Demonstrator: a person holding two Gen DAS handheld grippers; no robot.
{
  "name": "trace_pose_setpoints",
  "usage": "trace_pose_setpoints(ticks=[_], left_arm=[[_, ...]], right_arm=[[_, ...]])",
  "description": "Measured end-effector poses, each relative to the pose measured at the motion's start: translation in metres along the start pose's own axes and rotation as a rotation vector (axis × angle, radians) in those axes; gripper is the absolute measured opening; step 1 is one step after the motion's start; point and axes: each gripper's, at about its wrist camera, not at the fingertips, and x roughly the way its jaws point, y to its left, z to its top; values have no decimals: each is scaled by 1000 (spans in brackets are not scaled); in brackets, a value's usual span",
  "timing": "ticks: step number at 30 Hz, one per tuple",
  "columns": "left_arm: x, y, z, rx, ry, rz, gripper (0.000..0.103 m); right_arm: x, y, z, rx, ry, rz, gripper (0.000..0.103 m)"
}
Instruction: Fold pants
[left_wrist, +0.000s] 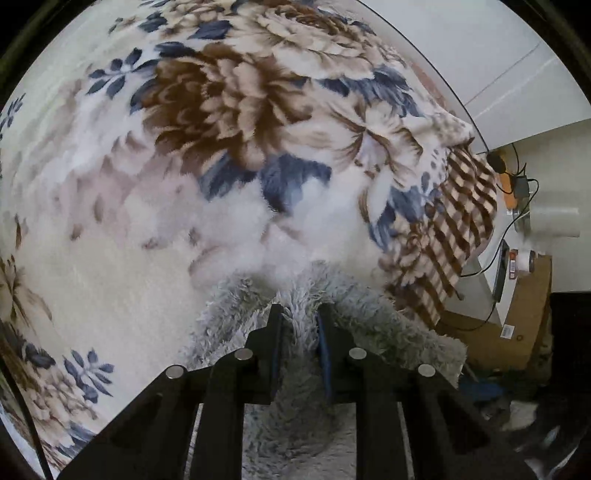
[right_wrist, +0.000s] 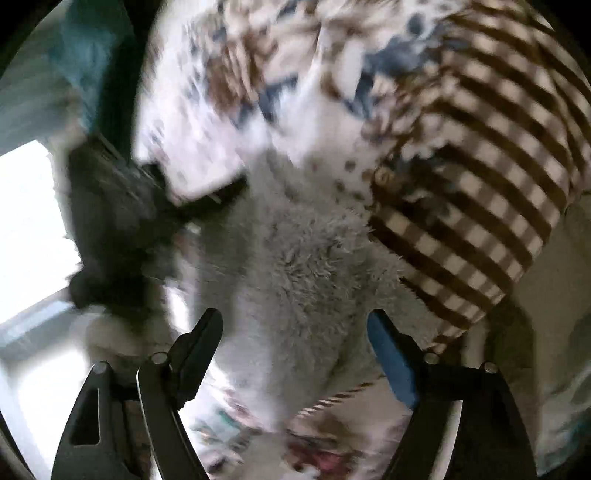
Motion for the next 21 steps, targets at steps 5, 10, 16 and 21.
trace_pose_setpoints(ticks=[5, 10, 16, 21], left_arm=[[-3, 24, 0, -53, -51, 75, 15], [23, 43, -1, -114, -2, 70, 15], [-39, 41, -17, -257, -142, -93, 33], [-119, 65, -89, -432, -373, -104, 96]], right_arm=[[14, -4, -11, 27, -22, -174, 9], [0, -19, -8, 56, -57, -254, 9], [-6, 6, -1, -64, 54, -196, 39], [-36, 54, -8, -256, -2, -289, 82]])
